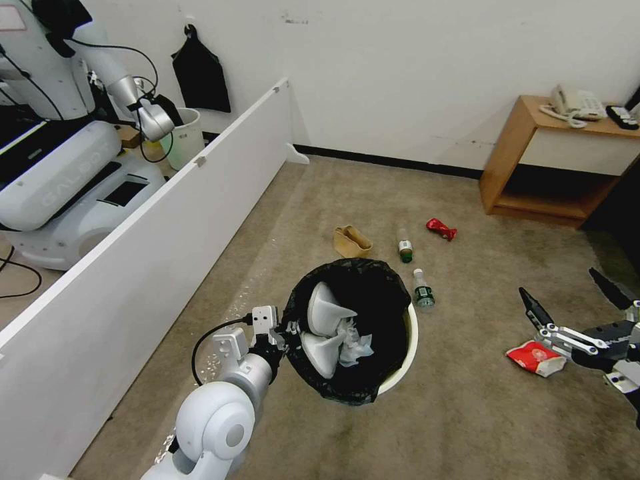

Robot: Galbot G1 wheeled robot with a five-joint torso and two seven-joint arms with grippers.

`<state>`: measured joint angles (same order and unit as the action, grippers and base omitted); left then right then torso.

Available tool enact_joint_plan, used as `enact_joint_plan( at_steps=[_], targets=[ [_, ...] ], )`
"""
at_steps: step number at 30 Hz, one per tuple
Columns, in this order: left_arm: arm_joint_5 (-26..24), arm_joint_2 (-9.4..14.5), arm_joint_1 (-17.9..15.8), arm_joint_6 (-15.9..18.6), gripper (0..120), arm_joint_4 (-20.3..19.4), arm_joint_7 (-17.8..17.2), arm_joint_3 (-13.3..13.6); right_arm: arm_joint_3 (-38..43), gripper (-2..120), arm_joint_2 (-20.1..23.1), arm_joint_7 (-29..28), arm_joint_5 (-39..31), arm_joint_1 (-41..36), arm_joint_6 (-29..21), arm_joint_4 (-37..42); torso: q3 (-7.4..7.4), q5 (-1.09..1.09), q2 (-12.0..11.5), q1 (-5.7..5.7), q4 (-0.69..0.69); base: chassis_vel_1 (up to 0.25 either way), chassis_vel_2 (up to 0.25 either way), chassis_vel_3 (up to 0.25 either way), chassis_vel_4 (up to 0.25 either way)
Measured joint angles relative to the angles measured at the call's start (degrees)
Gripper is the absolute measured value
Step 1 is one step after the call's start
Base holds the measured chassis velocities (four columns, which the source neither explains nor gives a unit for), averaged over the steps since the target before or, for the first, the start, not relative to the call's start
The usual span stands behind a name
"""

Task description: Pick up the trash bin, then pick up the garbage from the floor and place it into the trash bin.

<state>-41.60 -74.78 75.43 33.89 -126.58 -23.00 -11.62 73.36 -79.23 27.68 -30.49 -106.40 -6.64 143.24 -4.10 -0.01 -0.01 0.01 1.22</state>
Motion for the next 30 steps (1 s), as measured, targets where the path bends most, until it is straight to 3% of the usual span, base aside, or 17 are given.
enact_joint_plan(
  at_steps=[30],
  targets=[
    [0.3, 0.1, 0.3, -0.7, 1, 0.1, 0.0, -0.1, 0.6, 100, 1.1, 2.3, -0.5, 0.5, -4.0, 0.0, 0.0, 0.0, 0.0, 0.0, 0.01, 0.0, 0.0, 0.0, 0.0]
  ],
)
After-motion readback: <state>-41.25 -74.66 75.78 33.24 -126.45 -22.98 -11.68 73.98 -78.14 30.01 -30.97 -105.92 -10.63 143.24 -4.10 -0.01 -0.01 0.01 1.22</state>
